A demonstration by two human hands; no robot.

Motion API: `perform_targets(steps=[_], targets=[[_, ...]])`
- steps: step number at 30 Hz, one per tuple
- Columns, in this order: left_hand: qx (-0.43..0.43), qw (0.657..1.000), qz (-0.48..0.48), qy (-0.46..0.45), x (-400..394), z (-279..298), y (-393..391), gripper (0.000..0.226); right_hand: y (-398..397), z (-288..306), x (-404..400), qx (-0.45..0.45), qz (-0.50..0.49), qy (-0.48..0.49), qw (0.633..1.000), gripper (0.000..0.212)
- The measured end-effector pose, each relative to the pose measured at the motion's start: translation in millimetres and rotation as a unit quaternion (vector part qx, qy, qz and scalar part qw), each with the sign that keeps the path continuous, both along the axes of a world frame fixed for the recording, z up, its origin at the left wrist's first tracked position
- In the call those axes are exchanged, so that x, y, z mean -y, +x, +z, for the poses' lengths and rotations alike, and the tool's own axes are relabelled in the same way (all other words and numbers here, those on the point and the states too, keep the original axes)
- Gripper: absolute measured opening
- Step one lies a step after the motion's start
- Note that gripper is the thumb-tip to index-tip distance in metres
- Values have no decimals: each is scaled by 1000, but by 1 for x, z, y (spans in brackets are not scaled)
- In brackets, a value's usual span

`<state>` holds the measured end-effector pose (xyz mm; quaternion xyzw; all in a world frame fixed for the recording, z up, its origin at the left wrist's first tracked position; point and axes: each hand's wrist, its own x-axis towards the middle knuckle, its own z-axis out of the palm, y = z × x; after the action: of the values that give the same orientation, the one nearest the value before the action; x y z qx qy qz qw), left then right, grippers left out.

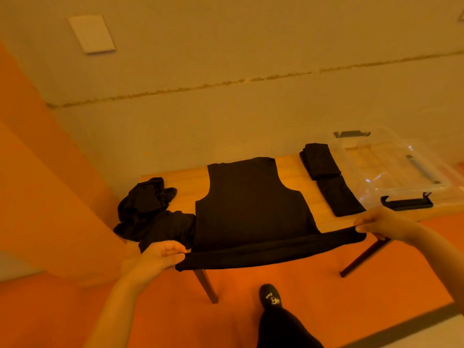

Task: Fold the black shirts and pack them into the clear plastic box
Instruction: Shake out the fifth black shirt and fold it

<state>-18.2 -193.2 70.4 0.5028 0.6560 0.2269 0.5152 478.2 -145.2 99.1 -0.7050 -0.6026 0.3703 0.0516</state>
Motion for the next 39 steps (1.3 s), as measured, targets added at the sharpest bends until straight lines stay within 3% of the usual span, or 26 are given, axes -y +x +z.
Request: perform_targets(steps=[3, 12, 14, 19, 24, 27, 30, 31, 39], targets=[[18, 1000, 14, 0, -12, 3, -5, 9, -1, 9, -19, -18, -16, 9, 1000, 9], [56, 979, 154, 122, -28, 11, 10, 17, -17, 19, -37, -139, -69, 85, 984, 9], [85, 974, 167, 130, -26, 9, 5, 19, -16, 16, -30, -205, -83, 108, 969, 9], [162, 959, 189, 134, -15, 6, 7, 22, -18, -1, -15, -402, -131, 111, 899, 77], [146, 967, 169, 119, -2, -2, 11, 18, -18, -15, 5, -391, -156, 94, 902, 89], [136, 973, 154, 105, 9, -9, 8, 17, -15, -19, 17, -368, -165, 87, 911, 80], [125, 978, 136, 99, 18, -12, 8, 18, -14, -17, 26, -354, -156, 62, 920, 25], [124, 979, 128, 95, 21, -12, 9, 18, -12, -18, 27, -342, -158, 62, 924, 17], [126, 982, 119, 71, 20, -5, 10, 17, -8, -16, 22, -286, -172, 53, 941, 21]])
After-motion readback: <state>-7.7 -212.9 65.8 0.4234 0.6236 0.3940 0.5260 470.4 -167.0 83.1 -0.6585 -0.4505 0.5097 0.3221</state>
